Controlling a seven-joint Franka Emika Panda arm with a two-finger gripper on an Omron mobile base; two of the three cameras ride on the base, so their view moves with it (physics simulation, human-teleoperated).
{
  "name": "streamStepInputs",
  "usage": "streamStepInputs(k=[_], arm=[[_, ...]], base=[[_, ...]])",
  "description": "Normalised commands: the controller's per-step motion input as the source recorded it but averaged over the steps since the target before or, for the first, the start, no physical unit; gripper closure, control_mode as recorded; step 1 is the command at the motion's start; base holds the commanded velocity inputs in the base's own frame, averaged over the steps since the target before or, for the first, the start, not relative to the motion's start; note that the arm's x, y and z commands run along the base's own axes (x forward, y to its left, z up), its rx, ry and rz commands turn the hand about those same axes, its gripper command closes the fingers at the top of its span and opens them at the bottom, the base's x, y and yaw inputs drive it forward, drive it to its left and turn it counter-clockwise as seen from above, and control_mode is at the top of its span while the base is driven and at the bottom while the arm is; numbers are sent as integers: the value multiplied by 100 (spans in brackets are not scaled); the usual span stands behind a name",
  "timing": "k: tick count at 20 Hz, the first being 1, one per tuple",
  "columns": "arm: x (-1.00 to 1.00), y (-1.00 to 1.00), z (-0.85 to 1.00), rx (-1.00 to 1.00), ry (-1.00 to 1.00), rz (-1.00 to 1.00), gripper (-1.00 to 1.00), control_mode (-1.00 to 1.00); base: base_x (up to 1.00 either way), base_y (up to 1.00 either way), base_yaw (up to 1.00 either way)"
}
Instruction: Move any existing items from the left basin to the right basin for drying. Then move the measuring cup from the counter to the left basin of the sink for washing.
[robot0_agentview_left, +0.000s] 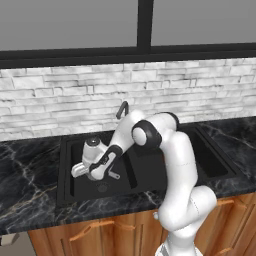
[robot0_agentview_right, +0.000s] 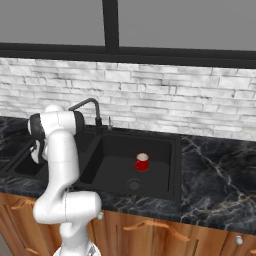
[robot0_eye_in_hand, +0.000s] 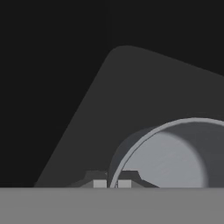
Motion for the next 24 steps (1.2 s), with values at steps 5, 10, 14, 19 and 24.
streamStepInputs(k=[5, 10, 14, 19, 24], arm=[[2, 0, -16, 0, 4, 0, 100, -100], [0, 0, -20, 0, 9, 0, 100, -100], [6, 0, -18, 0, 10, 0, 100, -100], [17, 1, -5, 0, 9, 0, -100, -100], [0, 0, 1, 0, 5, 0, -100, -100]], base=[[0, 0, 0], [0, 0, 0], [0, 0, 0], [0, 0, 0], [0, 0, 0]])
